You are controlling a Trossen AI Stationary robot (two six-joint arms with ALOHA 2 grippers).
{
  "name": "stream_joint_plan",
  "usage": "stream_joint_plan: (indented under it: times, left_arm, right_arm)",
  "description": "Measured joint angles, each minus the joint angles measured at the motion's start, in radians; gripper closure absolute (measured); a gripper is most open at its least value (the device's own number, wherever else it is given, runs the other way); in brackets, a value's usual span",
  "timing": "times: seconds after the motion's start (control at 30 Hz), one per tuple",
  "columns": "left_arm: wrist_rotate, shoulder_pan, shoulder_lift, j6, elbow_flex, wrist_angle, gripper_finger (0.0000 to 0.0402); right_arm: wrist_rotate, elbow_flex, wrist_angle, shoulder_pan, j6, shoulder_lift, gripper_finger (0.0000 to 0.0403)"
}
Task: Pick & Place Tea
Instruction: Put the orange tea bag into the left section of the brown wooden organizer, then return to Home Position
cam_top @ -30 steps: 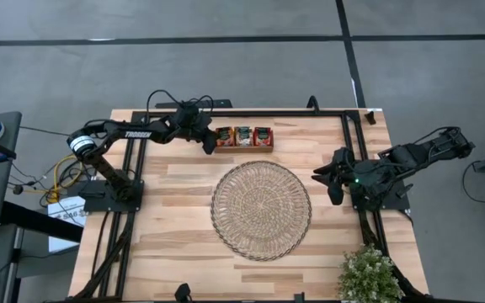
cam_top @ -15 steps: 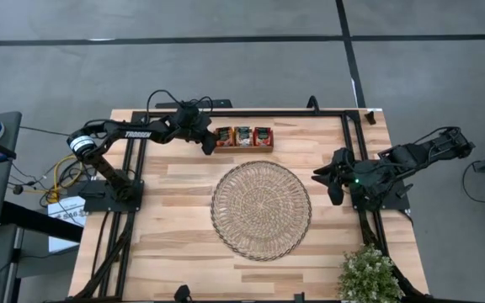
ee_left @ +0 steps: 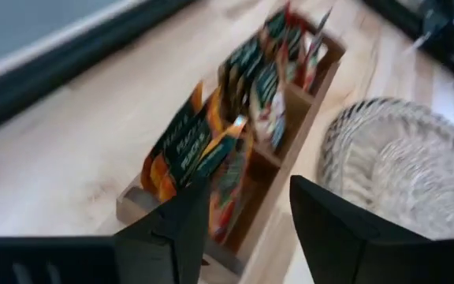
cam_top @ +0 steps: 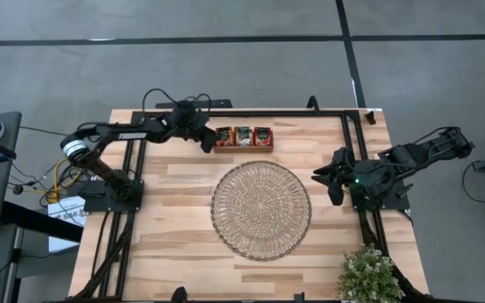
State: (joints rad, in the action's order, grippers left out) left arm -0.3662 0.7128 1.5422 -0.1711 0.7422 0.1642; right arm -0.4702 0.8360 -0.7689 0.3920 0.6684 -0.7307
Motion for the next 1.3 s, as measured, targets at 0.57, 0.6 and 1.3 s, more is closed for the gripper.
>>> stream_joint_plan:
  times: [0.57,0.6,1.3]
  left_arm:
    - [-0.136,-0.095,-0.669,-0.068,0.0,-0.273,0.0231]
    - [-0.14,-0.11,-0.708,-0.078,0.0,-0.28,0.0231]
    - [0.057,-0.512,-0.983,-0.34,-0.471,0.162,0.0231]
  right_arm:
    - [-0.146,-0.042,-0.043,0.085,-0.059,0.254,0.0306]
    - [-0.15,-0.067,-0.011,0.096,-0.063,0.279,0.0306]
    - [-0.158,-0.423,0.379,0.121,-0.068,0.419,0.0306]
